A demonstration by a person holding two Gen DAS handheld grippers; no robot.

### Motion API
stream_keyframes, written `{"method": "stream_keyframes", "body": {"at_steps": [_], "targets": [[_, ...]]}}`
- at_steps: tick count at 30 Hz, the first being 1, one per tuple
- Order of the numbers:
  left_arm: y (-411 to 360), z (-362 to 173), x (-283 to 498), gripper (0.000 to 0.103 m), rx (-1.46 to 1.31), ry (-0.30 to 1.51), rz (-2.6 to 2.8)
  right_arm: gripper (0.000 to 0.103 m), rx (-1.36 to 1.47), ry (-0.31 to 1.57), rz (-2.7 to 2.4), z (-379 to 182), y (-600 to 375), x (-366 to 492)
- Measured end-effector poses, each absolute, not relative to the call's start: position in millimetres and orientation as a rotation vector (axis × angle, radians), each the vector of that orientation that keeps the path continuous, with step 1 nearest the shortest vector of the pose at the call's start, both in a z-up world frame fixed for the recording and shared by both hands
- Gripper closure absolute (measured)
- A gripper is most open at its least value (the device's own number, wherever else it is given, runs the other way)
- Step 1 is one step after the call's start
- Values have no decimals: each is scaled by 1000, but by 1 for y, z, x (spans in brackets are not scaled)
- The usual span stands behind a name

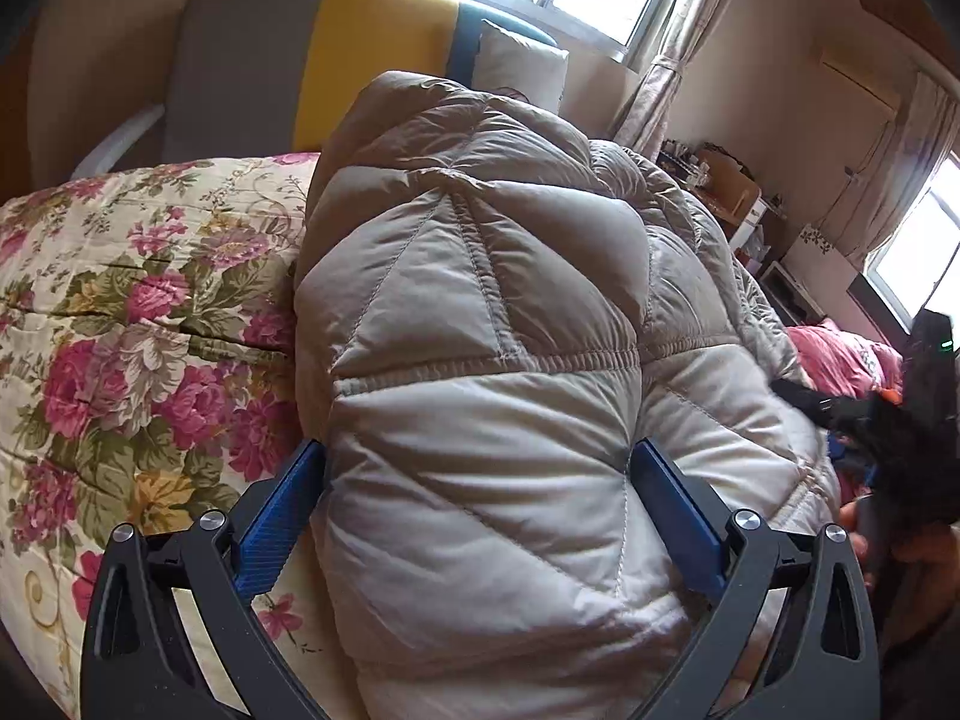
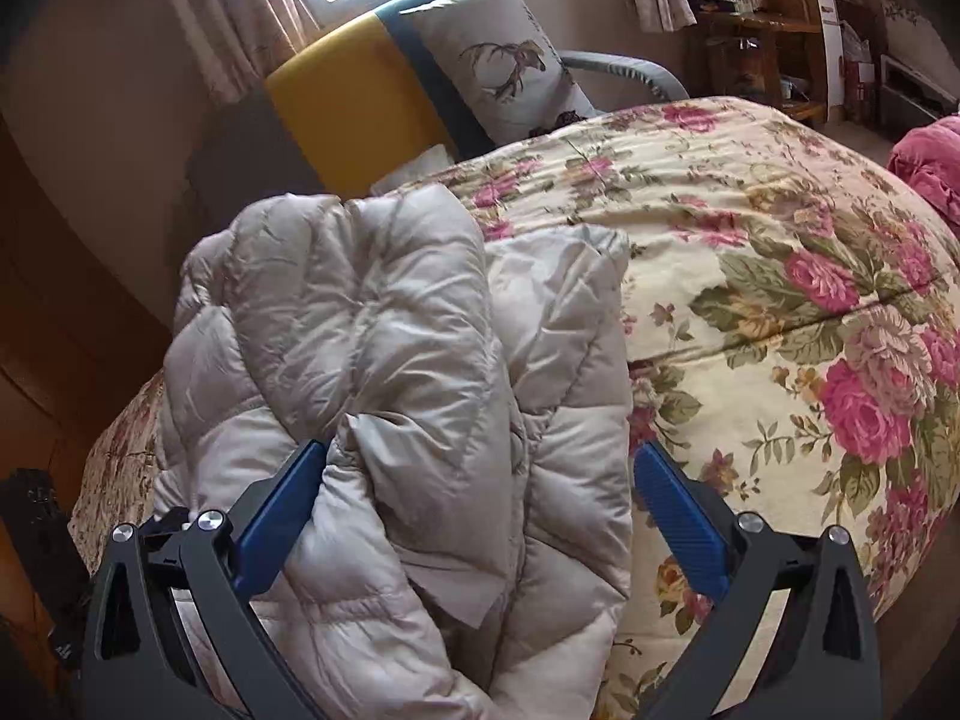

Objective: Fold large clothes
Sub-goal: 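Lift the beige jacket bundle with both tools and roll it over, then carry the rolled jacket bundle with both tools and set it on the bed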

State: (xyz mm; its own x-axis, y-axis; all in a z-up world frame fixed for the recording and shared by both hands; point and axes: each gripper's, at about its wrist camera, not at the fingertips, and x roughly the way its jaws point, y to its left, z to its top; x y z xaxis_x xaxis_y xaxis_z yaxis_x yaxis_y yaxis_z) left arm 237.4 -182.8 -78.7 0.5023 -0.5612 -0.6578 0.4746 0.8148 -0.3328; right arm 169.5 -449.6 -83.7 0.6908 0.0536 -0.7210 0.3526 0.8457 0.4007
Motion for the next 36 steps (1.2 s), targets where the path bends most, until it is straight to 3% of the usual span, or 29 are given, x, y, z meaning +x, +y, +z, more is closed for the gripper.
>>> {"method": "stream_keyframes", "body": {"at_steps": [4, 11, 20, 31, 36], "targets": [[-172, -78, 235, 3, -125, 859, -669, 2, 726, 818, -116, -108, -462, 166], [-154, -96, 240, 3, -284, 970, -772, 2, 616, 854, -66, -95, -457, 157], [-151, -112, 253, 3, -368, 1063, -842, 2, 864, 950, 149, -140, -476, 177], [-161, -115, 241, 3, -318, 1052, -885, 2, 796, 917, 257, -144, -457, 199], [-164, -97, 219, 24, -239, 964, -878, 6, 767, 848, 269, -135, -433, 180]]}}
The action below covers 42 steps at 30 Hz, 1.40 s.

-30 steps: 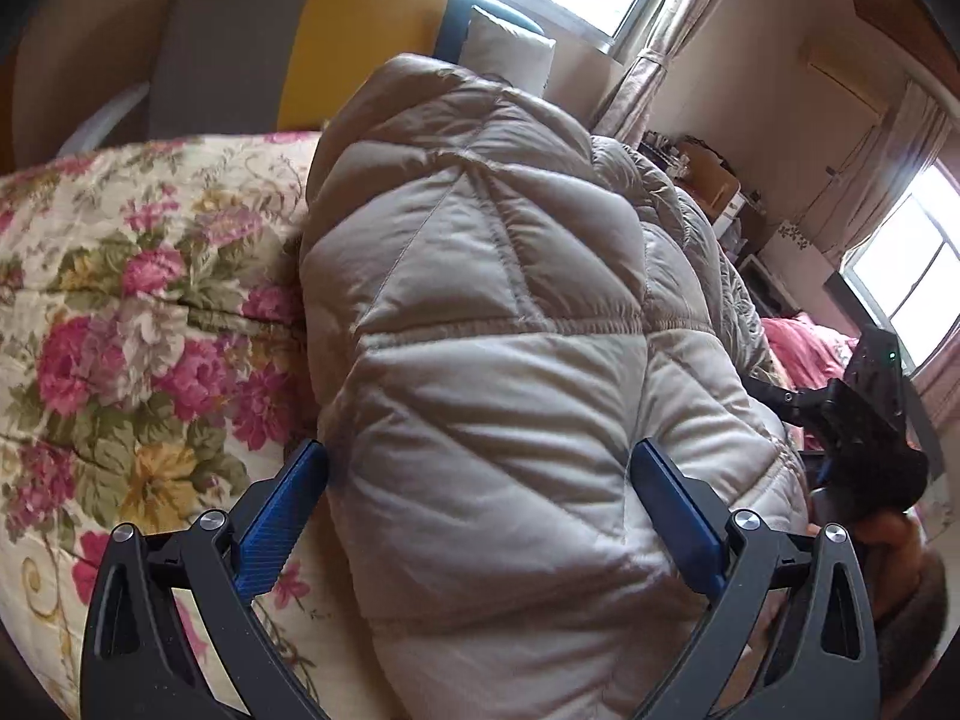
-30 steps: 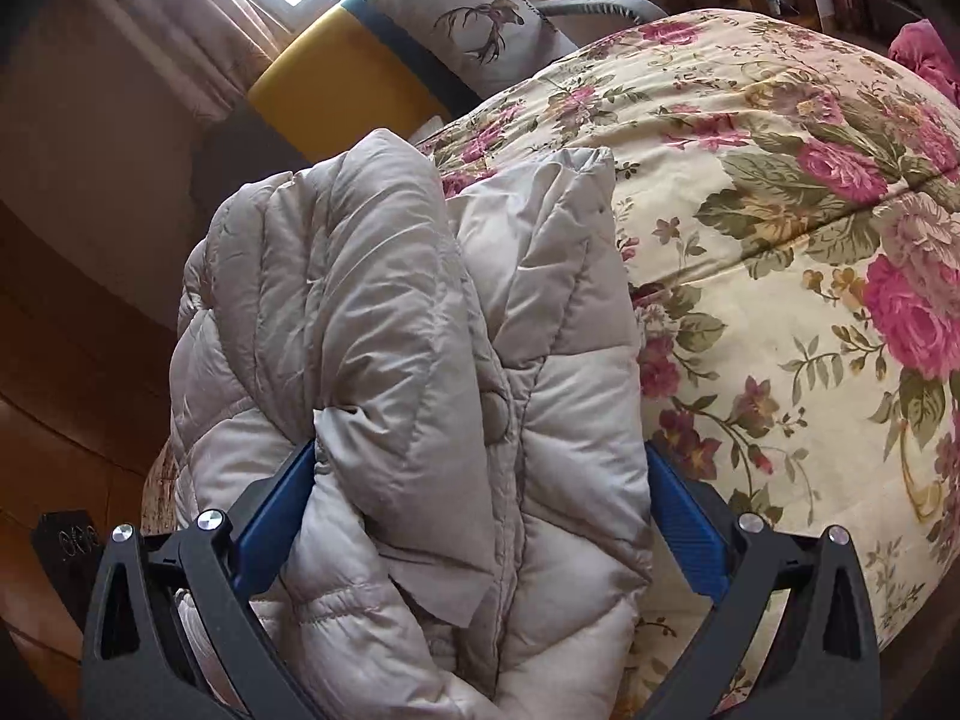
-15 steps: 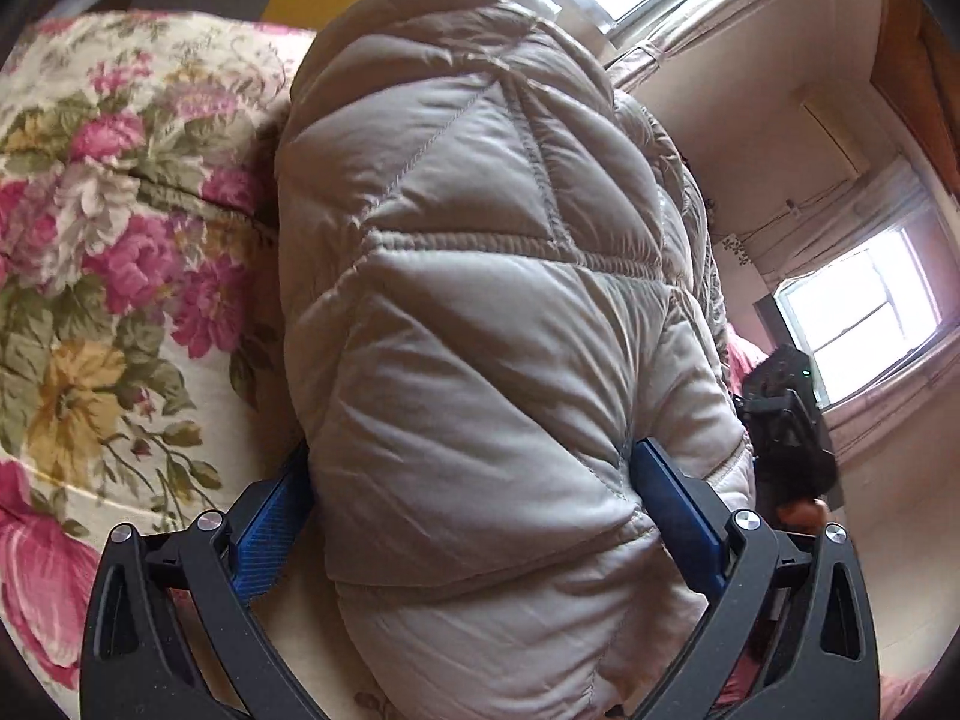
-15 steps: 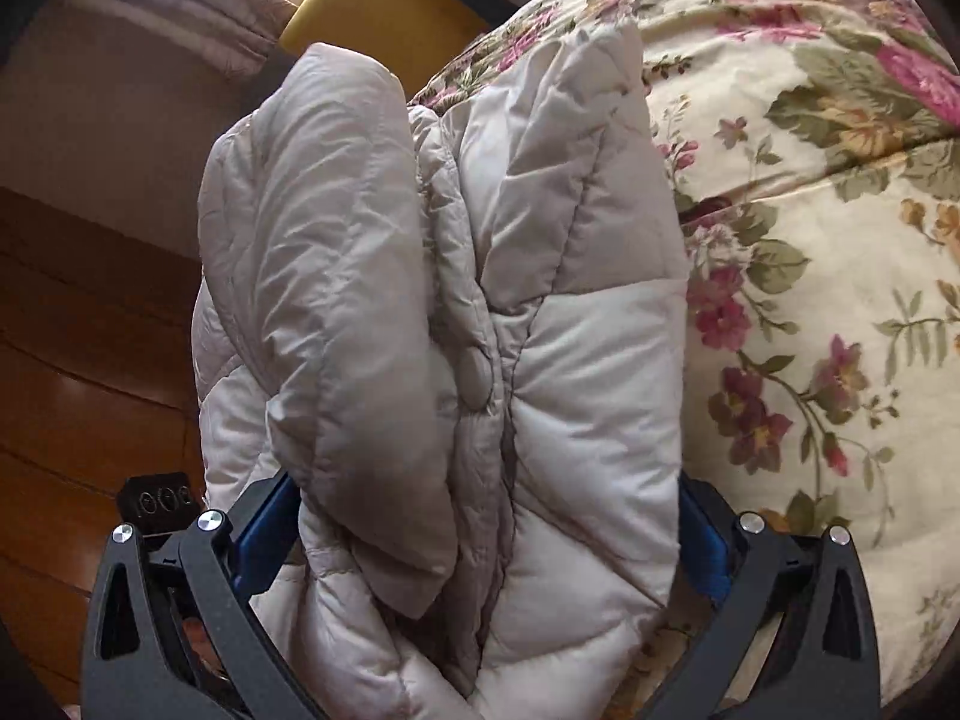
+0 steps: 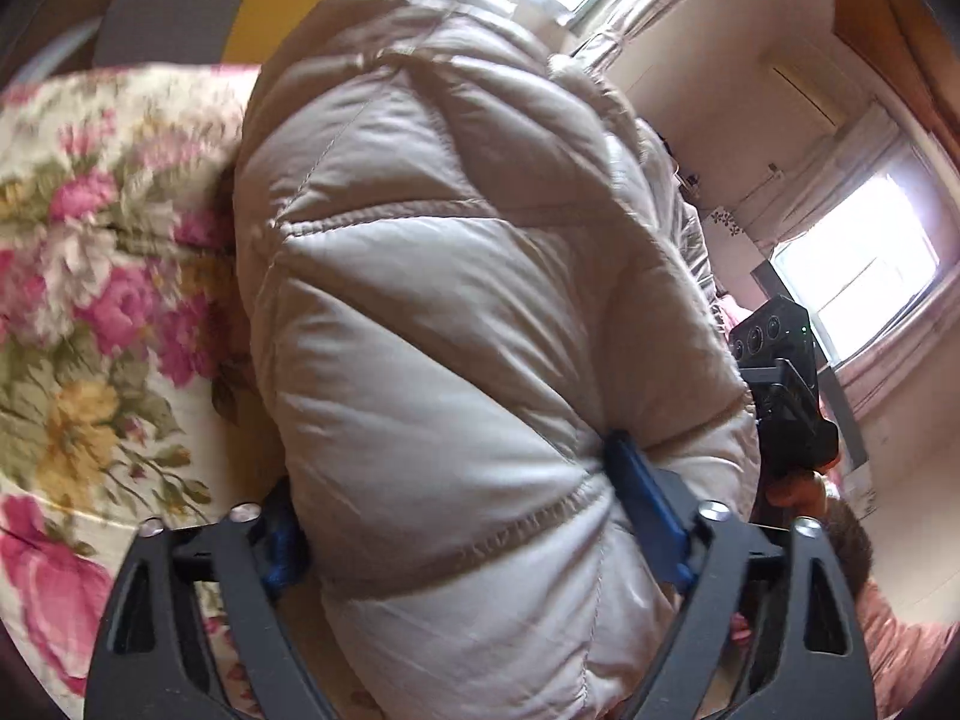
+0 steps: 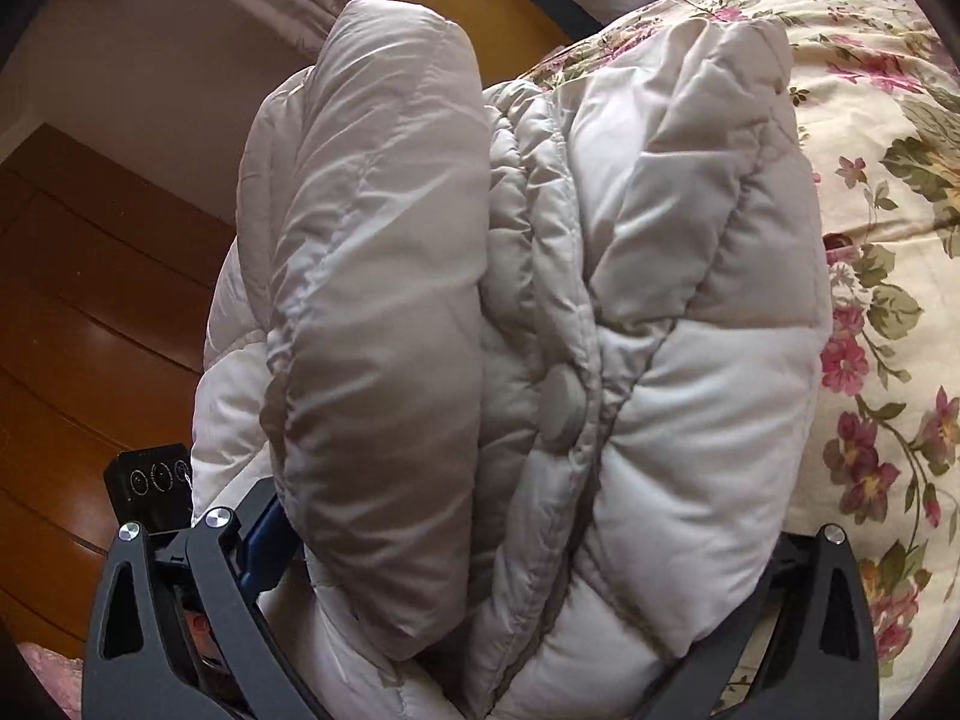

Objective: Fold large clothes
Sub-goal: 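Carry the rolled jacket bundle with both tools and set it on the bed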

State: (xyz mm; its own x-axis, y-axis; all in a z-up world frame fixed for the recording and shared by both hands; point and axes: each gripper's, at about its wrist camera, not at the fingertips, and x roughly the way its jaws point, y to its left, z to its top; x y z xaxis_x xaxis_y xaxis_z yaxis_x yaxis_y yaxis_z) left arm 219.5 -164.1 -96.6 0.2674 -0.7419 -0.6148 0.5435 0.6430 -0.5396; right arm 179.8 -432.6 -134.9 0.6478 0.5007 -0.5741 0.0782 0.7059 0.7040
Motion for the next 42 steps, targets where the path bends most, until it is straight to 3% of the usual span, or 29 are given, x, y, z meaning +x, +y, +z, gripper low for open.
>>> {"method": "stream_keyframes", "body": {"at_steps": [6, 13, 30, 34, 36, 39, 42], "targets": [[-152, -79, 208, 33, -203, 887, -842, 13, 765, 797, 269, -128, -410, 163], [-121, -70, 195, 34, -201, 804, -773, 14, 746, 757, 318, -129, -375, 156], [27, -62, 217, 34, -296, 669, -411, 14, 607, 773, 549, -152, -243, 272], [52, -73, 238, 34, -311, 681, -353, 9, 535, 738, 518, -154, -226, 288], [57, -82, 249, 26, -311, 691, -338, 2, 513, 725, 433, -159, -226, 294], [51, -91, 252, 13, -278, 679, -322, 2, 500, 701, 339, -164, -238, 285], [50, -97, 249, 9, -290, 650, -326, 2, 372, 676, 230, -149, -251, 260]]}}
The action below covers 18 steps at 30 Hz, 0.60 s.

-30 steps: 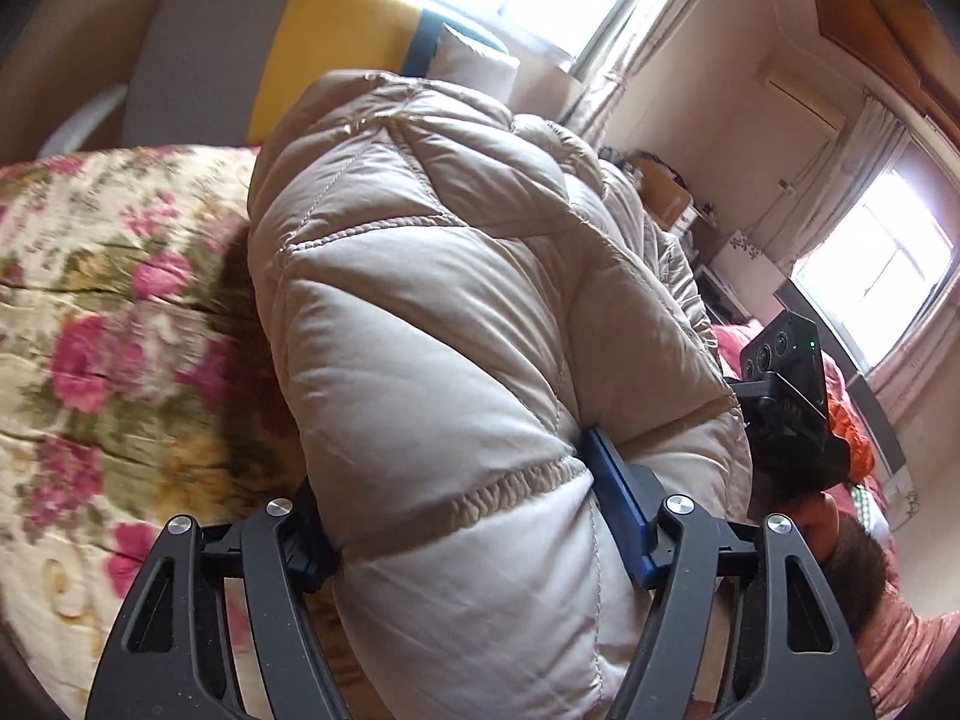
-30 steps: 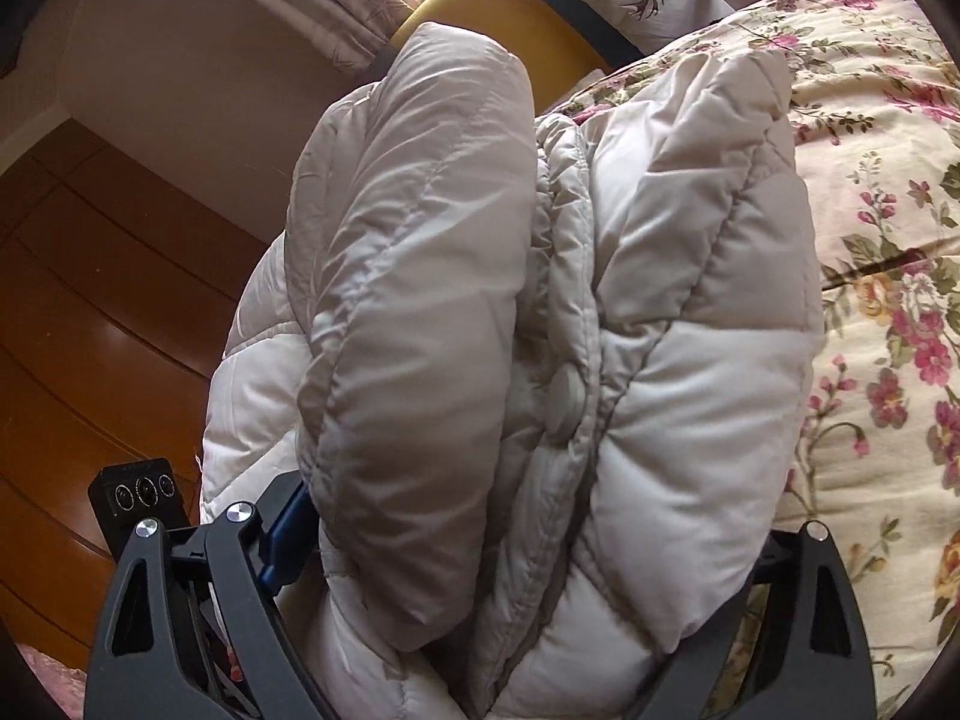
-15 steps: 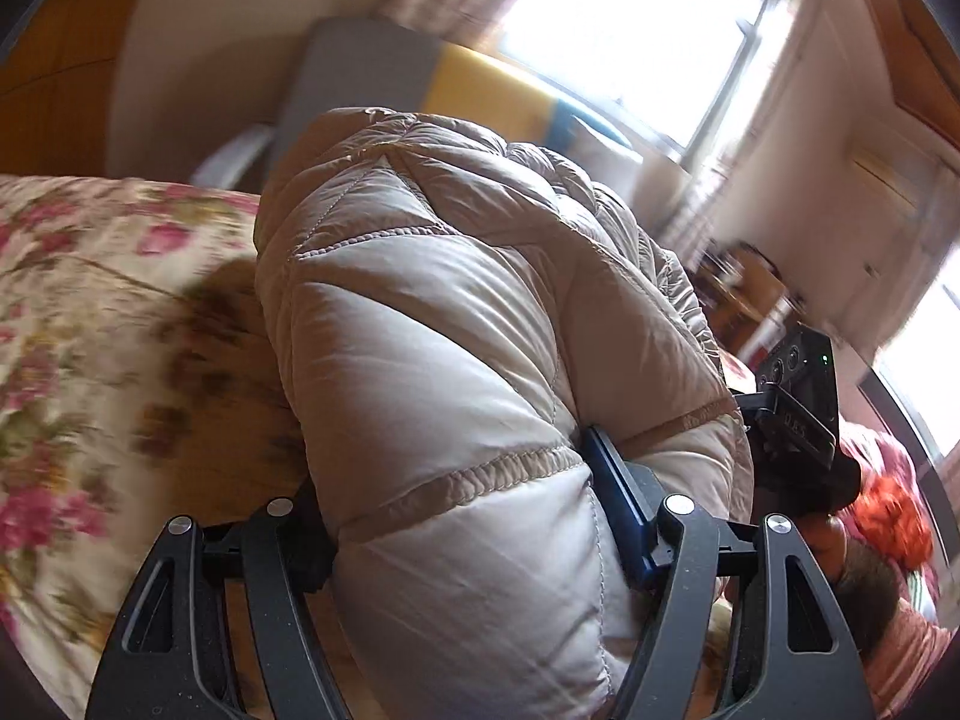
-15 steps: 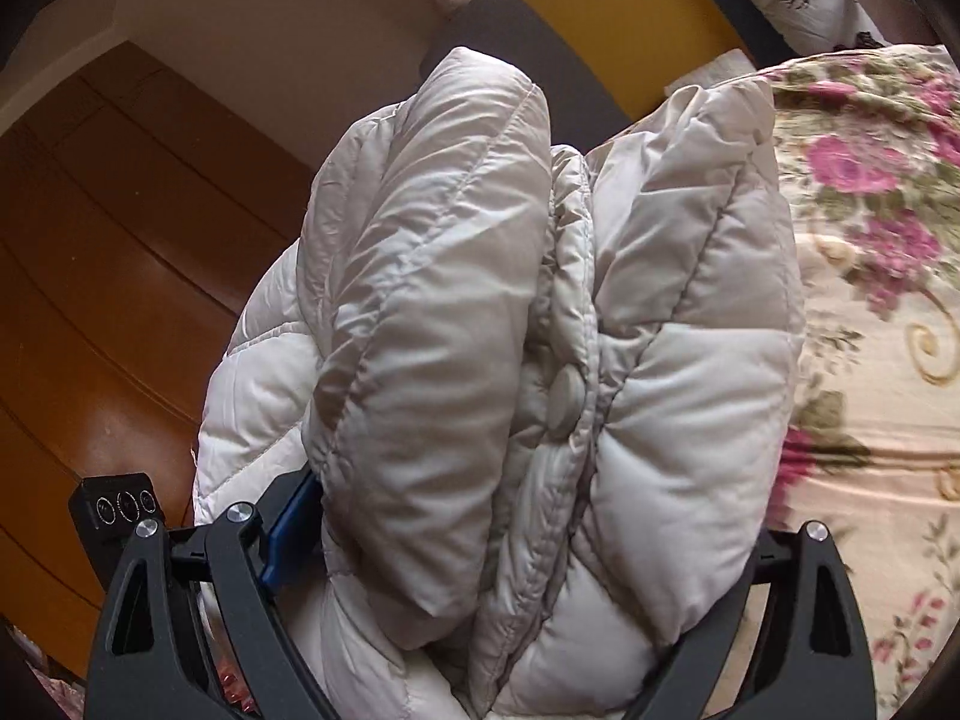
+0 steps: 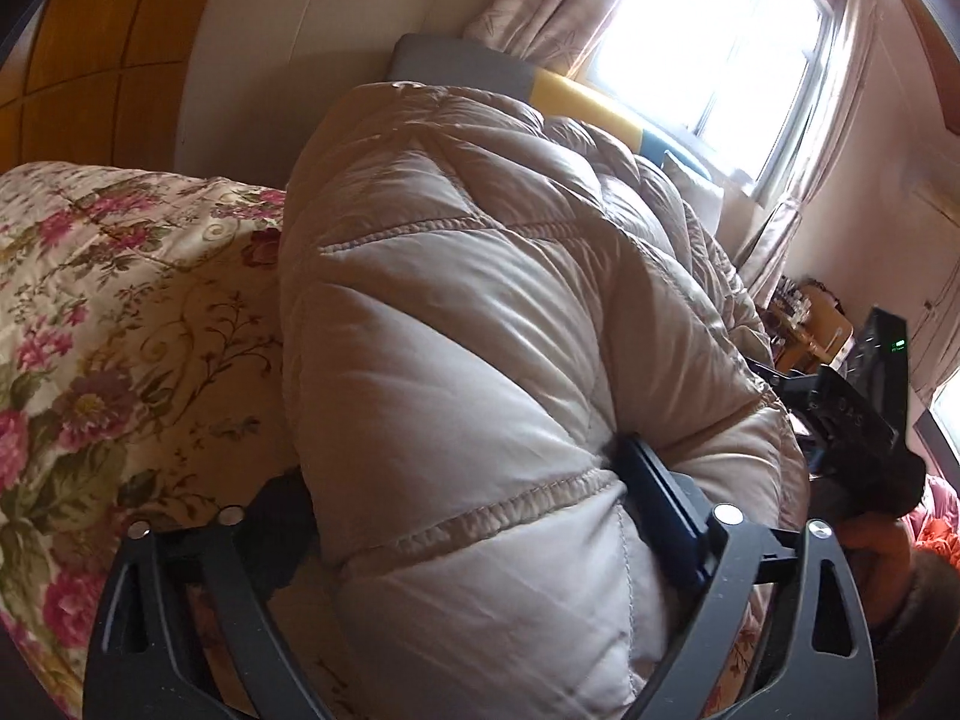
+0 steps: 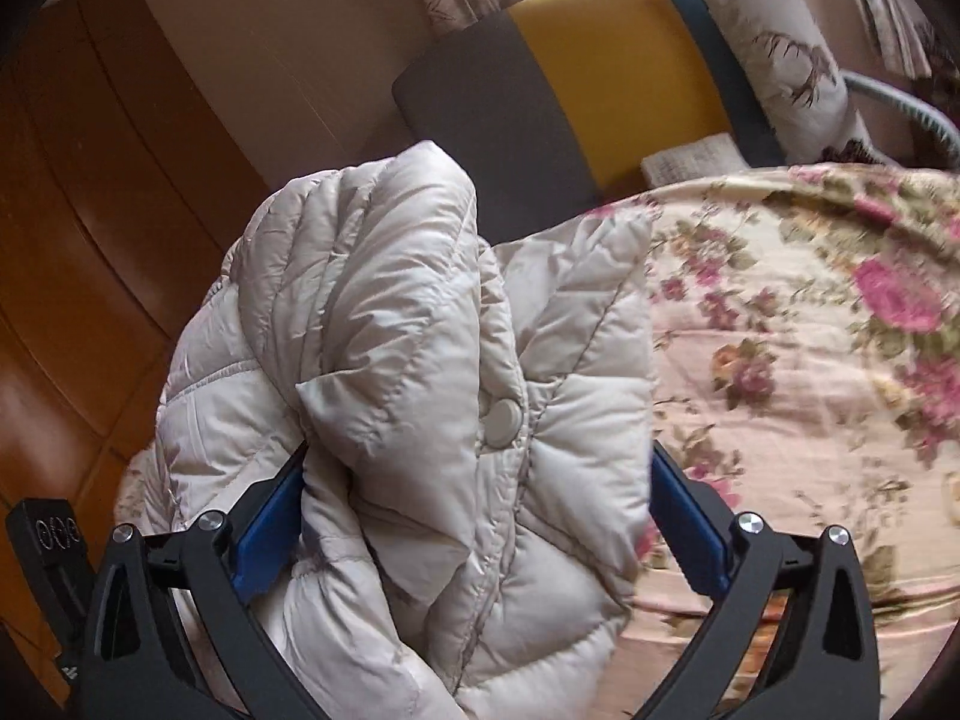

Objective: Fold large clothes
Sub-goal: 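Carry the rolled jacket bundle with both tools and set it on the bed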

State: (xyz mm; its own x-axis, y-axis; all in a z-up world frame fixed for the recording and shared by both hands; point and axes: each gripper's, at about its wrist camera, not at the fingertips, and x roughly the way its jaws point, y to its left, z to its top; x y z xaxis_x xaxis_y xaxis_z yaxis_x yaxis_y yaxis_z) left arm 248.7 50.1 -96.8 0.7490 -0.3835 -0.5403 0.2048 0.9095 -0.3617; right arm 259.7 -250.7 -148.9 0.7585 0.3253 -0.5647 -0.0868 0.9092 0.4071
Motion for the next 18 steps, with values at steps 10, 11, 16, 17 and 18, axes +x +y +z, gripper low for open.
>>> {"method": "stream_keyframes", "body": {"at_steps": [10, 11, 16, 17, 18], "targets": [[54, -98, 241, 7, -328, 628, -291, 2, 35, 429, 134, -28, -140, 300], [53, -98, 241, 7, -324, 626, -288, 2, 1, 425, 151, -27, -131, 311], [52, -101, 235, 5, -340, 619, -276, 2, -147, 538, 116, -42, -87, 385], [53, -103, 234, 4, -353, 621, -284, 2, -166, 605, 82, -54, -87, 401], [54, -105, 233, 4, -369, 621, -303, 2, -166, 662, 66, -64, -86, 413]]}}
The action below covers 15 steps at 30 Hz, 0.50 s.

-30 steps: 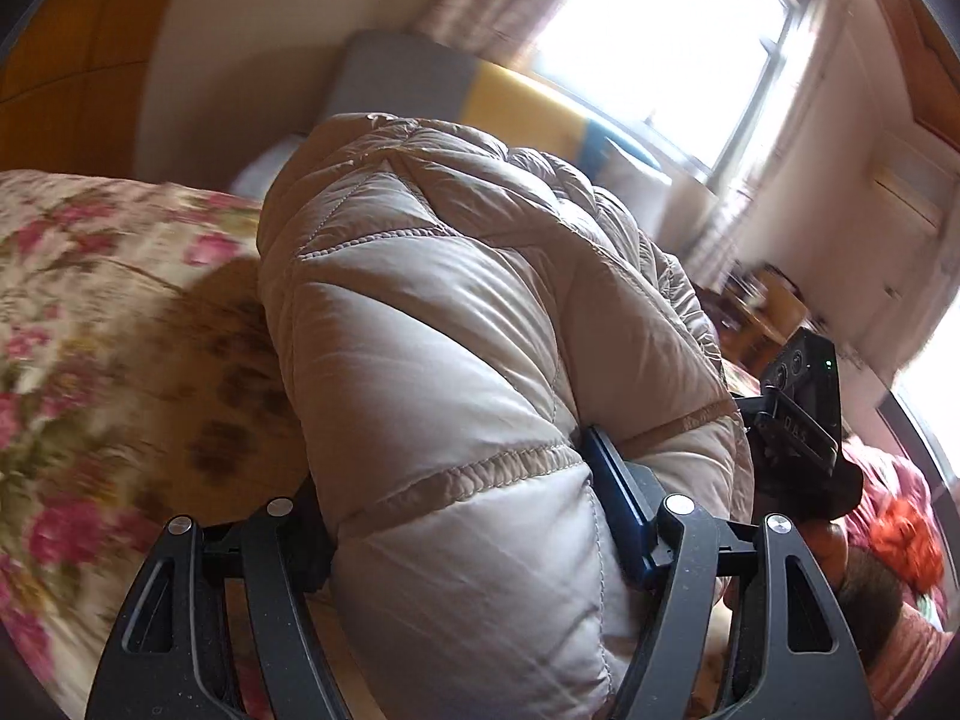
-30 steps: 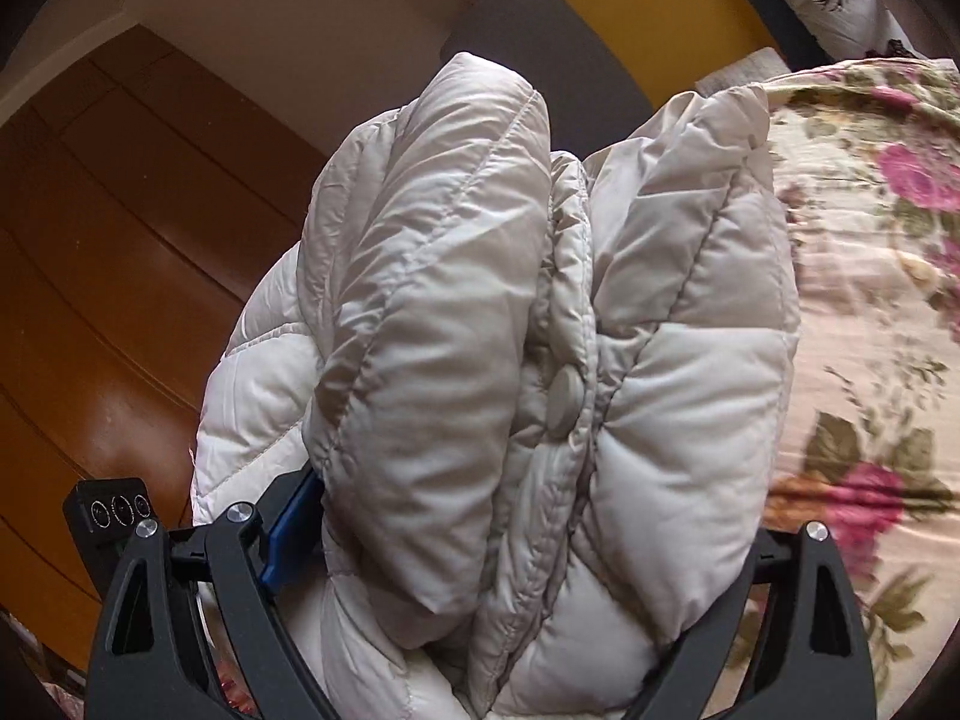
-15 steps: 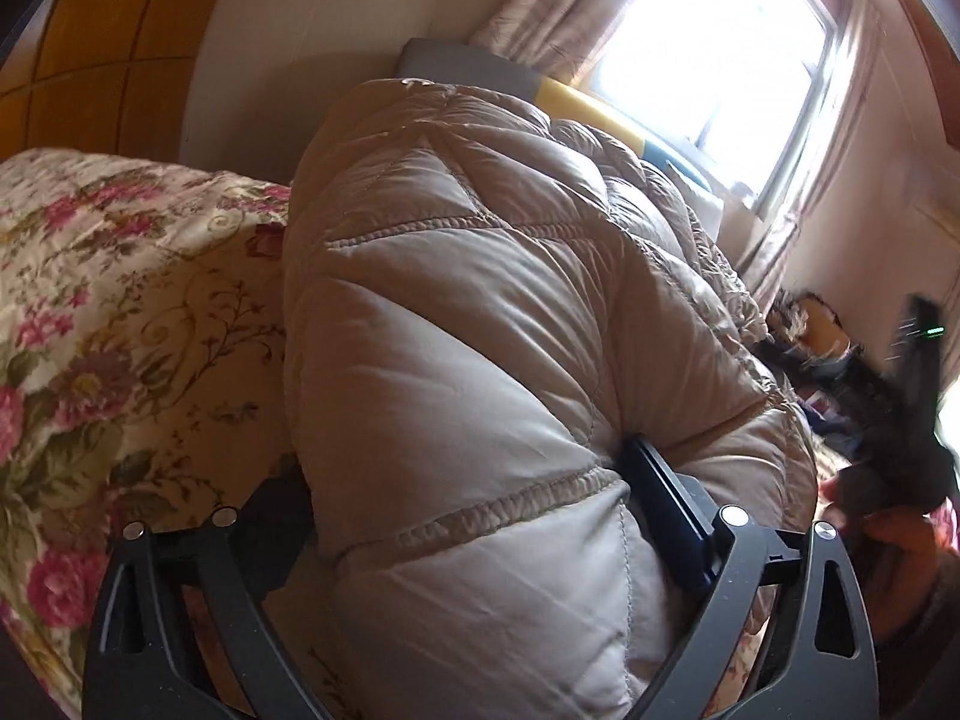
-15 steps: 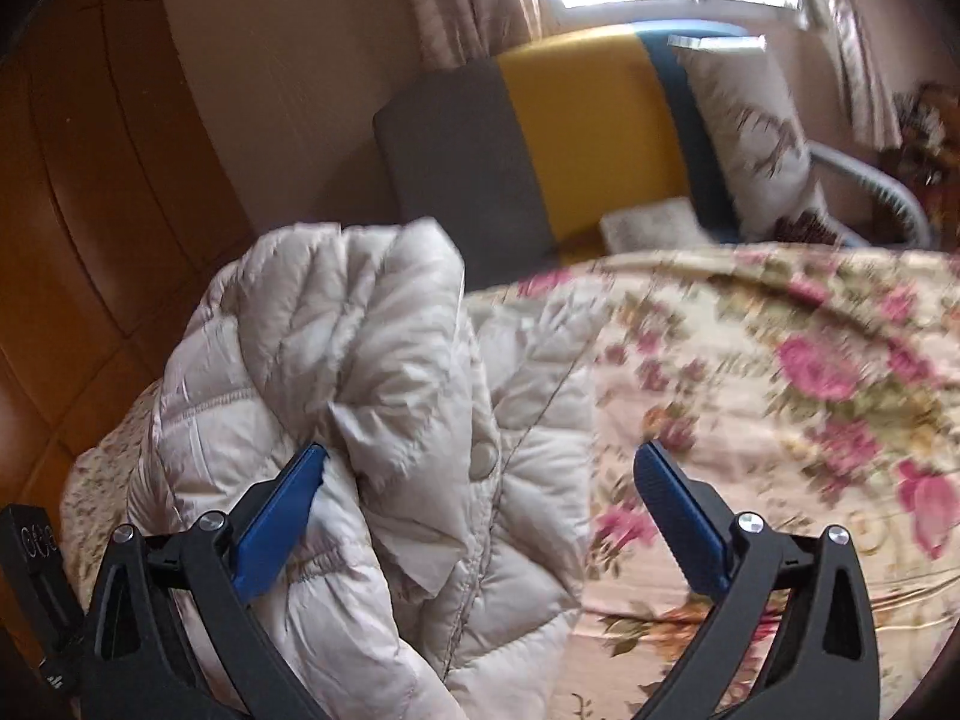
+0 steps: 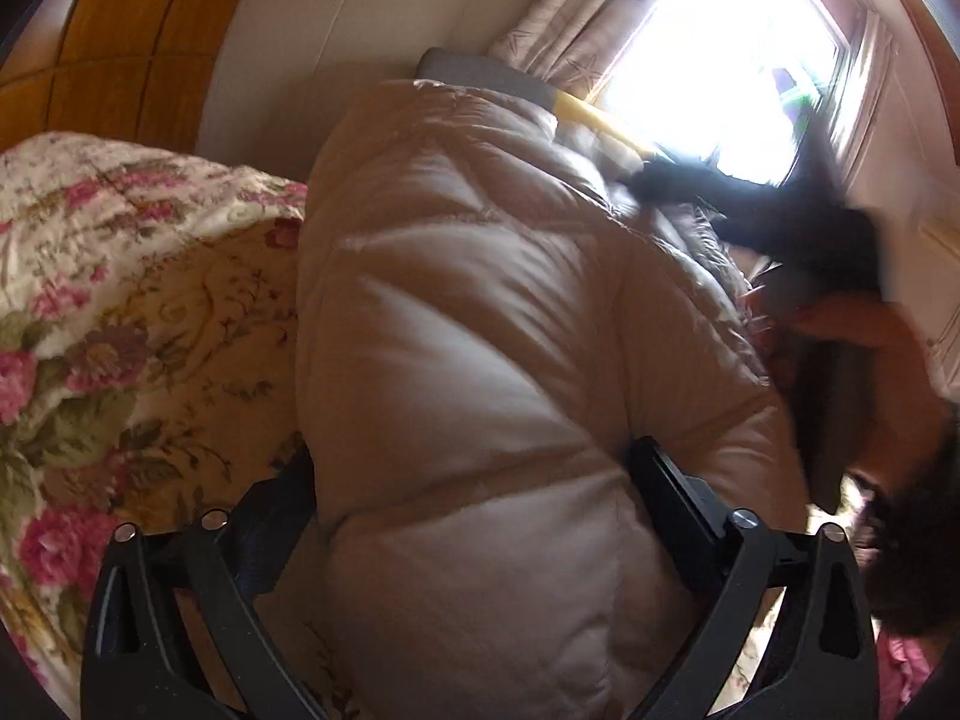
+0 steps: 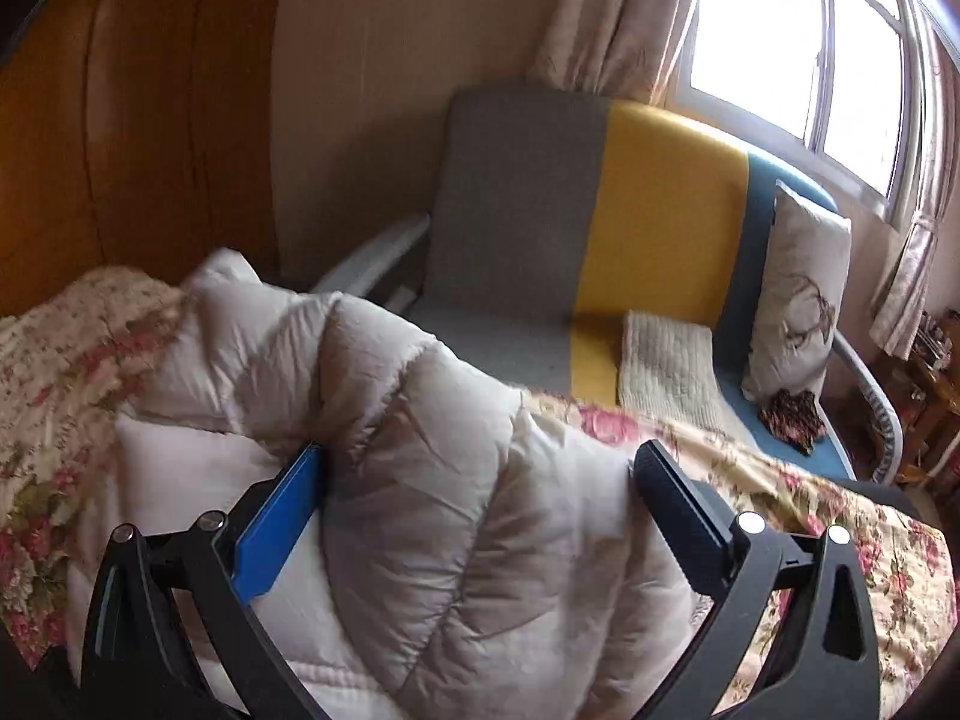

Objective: Fold large clothes
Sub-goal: 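Carry the rolled jacket bundle with both tools and set it on the bed, then open both tools and release the folded jacket bundle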

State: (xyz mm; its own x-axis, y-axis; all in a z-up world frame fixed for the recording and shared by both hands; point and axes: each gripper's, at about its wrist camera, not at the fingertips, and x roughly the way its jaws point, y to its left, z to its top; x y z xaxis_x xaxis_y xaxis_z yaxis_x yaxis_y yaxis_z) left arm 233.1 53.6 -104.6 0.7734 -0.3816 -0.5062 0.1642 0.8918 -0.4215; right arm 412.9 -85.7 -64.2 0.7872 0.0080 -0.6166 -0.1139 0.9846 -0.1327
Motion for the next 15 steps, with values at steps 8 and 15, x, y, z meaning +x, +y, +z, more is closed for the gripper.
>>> {"method": "stream_keyframes", "body": {"at_steps": [8, 15], "targets": [[52, -109, 235, 4, -420, 611, -438, 2, 38, 788, 11, -122, -144, 451], [53, -119, 245, 3, -469, 661, -486, 2, 98, 799, 26, -134, -157, 453]]}}
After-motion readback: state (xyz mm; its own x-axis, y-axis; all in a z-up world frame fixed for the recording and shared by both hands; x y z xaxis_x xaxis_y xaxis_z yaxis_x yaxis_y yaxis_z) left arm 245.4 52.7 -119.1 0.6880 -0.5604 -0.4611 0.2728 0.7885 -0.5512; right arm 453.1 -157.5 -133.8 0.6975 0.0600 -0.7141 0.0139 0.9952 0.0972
